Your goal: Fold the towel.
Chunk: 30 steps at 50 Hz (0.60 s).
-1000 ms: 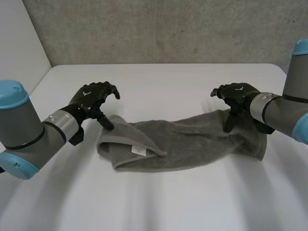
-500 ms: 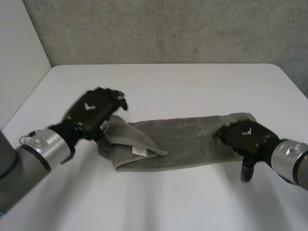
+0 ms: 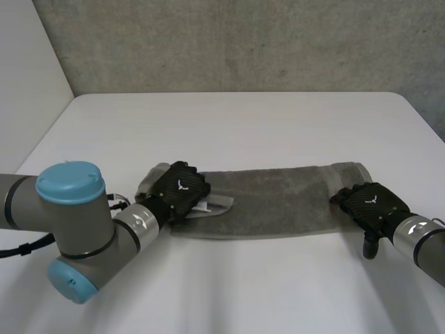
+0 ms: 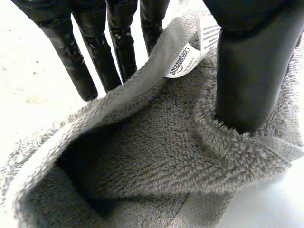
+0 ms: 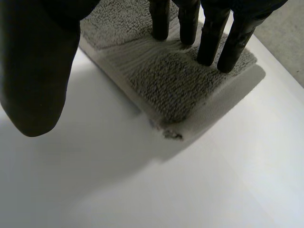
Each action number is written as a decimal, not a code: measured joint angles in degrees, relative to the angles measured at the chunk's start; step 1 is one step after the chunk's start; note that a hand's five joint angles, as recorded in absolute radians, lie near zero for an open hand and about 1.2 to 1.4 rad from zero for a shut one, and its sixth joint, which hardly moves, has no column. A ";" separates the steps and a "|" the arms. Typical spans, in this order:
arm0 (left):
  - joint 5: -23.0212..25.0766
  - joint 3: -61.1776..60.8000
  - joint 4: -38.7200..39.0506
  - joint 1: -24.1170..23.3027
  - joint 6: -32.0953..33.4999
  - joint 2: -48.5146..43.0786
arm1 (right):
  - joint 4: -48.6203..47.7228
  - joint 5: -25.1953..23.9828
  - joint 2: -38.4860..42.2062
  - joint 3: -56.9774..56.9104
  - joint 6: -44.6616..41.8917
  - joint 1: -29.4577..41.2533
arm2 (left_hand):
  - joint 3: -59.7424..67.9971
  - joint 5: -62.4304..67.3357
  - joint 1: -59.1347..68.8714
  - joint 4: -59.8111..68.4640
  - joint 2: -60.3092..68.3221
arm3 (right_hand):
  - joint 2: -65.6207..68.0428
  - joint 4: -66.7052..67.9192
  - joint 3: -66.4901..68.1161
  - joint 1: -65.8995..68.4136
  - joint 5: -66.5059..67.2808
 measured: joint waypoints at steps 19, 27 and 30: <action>-0.17 -0.62 -0.66 3.23 -1.66 4.00 | -1.76 0.67 4.00 -4.91 1.02 0.88 | -0.65 -0.44 -0.70 -0.41 -0.66 | 0.00 0.00 0.00 -0.17 0.00; -0.07 -1.70 -0.80 5.80 -5.34 6.65 | -2.15 1.10 6.02 -6.90 1.25 1.03 | -2.96 -3.07 -3.23 -2.58 -2.92 | 0.48 0.14 0.34 0.61 0.16; 0.08 -1.78 -0.80 7.49 -7.11 6.96 | -2.33 1.40 6.81 -7.87 1.36 1.04 | -3.23 -3.54 -3.46 -2.93 -3.22 | 2.94 1.63 2.26 3.66 3.04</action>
